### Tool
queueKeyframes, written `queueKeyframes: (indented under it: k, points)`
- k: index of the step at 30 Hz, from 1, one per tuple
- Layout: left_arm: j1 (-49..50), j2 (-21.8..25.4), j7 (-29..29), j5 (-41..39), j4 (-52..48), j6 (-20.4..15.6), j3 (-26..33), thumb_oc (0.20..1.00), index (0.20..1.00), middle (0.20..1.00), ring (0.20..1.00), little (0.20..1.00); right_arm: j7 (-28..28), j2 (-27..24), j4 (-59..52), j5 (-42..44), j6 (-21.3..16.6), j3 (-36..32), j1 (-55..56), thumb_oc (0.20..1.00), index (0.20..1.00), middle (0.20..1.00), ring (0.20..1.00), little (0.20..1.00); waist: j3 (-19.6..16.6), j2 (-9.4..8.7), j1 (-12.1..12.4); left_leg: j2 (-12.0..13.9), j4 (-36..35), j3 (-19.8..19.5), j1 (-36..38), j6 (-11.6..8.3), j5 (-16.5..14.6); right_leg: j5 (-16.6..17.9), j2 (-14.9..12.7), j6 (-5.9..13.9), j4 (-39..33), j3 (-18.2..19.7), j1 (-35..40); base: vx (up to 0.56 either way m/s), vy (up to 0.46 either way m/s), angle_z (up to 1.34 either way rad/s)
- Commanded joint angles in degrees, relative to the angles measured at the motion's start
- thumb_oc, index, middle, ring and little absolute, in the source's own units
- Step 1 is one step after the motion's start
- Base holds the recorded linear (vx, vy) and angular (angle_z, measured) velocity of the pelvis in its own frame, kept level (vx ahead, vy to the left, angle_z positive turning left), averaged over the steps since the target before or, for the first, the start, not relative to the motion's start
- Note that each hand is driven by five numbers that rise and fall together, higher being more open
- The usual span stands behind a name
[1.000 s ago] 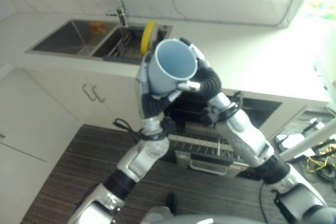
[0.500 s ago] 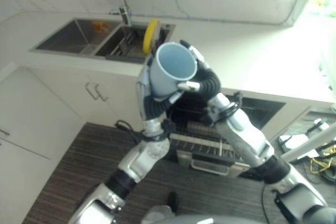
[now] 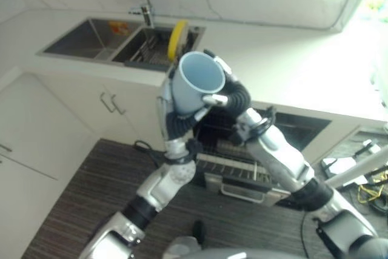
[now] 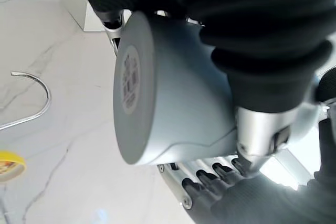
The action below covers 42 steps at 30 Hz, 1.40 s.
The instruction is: Place the dishes in the dishwasher.
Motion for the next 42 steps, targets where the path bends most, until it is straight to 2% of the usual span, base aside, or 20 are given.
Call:
queueKeyframes:
  k: [1,3,4,5,23,24,25,33,39,42]
  points:
    - [-5.57,-0.2,-1.21,4.95,1.58,-1.37,-4.98,0.2,0.2,0.2,0.2,0.2,2.71,3.93,-1.96,0.67,-1.21,1.6,-7.84,1.0,1.0,1.0,1.0,1.0,-0.23,-1.49,1.89,6.16,2.47,-0.94,5.35,-4.87,-10.09,-1.48,-5.8,3.48,3.65,2.51,-3.1,-0.01,-0.006,0.15]
    - [-5.7,-0.14,-1.36,5.05,1.6,-1.33,-5.13,0.2,0.2,0.2,0.2,0.2,3.06,3.92,-1.76,0.38,-1.26,1.88,-8.12,1.0,1.0,1.0,1.0,1.0,-0.19,-1.47,1.9,6.19,2.47,-0.9,5.4,-4.85,-10.11,-1.48,-5.81,3.46,3.7,2.5,-3.11,-0.01,-0.005,0.1]
    - [-5.8,-0.09,-1.39,5.02,1.71,-1.29,-5.26,0.2,0.2,0.2,0.2,0.2,3.02,3.91,-1.63,0.18,-1.5,2.04,-8.28,0.526,0.526,0.526,0.526,0.526,-0.21,-1.47,1.92,6.19,2.44,-0.94,5.43,-4.84,-10.1,-1.48,-5.78,3.44,3.69,2.55,-3.11,0.0,0.0,0.0]
    - [-5.85,-0.18,-1.17,5.27,2.19,-1.42,-5.49,0.2,0.2,0.2,0.2,0.2,2.95,3.86,-1.57,-0.12,-1.71,2.12,-8.47,0.2,0.2,0.2,0.2,0.2,-0.29,-1.52,1.91,6.24,2.41,-0.87,5.46,-4.86,-10.12,-1.49,-5.77,3.45,3.63,2.52,-3.07,0.0,0.0,0.0]
    - [-6.0,-0.22,-2.52,5.88,4.65,-0.45,-6.74,0.203,0.203,0.203,0.203,0.203,0.88,4.29,-1.04,0.26,-1.9,1.83,-9.57,0.2,0.2,0.2,0.2,0.2,-0.1,-1.33,1.97,6.14,2.53,-1.04,5.47,-4.7,-10.16,-1.64,-5.75,3.29,3.87,2.73,-3.09,0.0,0.0,0.0]
    - [-5.96,-0.14,-2.99,5.95,4.73,-0.42,-6.76,0.736,0.736,0.736,0.736,0.736,0.34,4.27,-1.01,0.34,-2.16,1.75,-9.5,0.2,0.2,0.2,0.2,0.2,-0.1,-1.28,1.97,6.14,2.5,-1.03,5.51,-4.69,-10.17,-1.64,-5.76,3.3,3.83,2.73,-3.06,0.0,0.0,0.0]
    - [-5.96,-0.07,-3.5,5.55,4.84,-0.3,-6.86,1.0,1.0,1.0,1.0,1.0,-0.17,4.31,-0.98,0.47,-2.38,1.68,-9.46,0.2,0.2,0.2,0.2,0.2,-0.1,-1.24,1.96,6.14,2.47,-1.03,5.54,-4.7,-10.15,-1.61,-5.74,3.31,3.82,2.72,-3.03,0.0,0.0,0.0]
    - [-5.4,-0.07,-3.3,5.26,5.57,1.48,-7.05,1.0,1.0,1.0,1.0,1.0,-10.11,4.94,-0.11,-0.97,-9.3,-2.38,-7.0,0.2,0.2,0.2,0.2,0.2,0.02,-0.63,1.09,6.42,2.29,-0.27,5.86,-4.62,-9.92,-1.59,-5.82,3.33,3.94,2.68,-3.02,0.0,0.0,0.0]
    - [-4.72,0.22,-2.71,4.96,4.91,2.73,-5.93,1.0,1.0,1.0,1.0,1.0,-14.6,4.15,-0.24,-2.15,-11.81,-6.14,-3.42,0.2,0.2,0.2,0.2,0.2,0.27,-0.16,-0.05,6.53,2.3,0.54,6.29,-4.47,-9.93,-1.62,-5.86,3.28,4.04,3.05,-2.99,0.0,0.0,0.0]
    - [-4.22,0.29,-2.32,4.82,4.73,3.33,-5.18,1.0,1.0,1.0,1.0,1.0,-15.74,3.64,0.76,-2.1,-14.24,-8.15,-0.47,0.2,0.2,0.2,0.2,0.2,0.4,0.14,-0.98,6.68,2.06,1.13,6.83,-4.38,-9.84,-1.54,-5.81,3.27,3.94,3.4,-2.92,0.0,0.0,0.0]
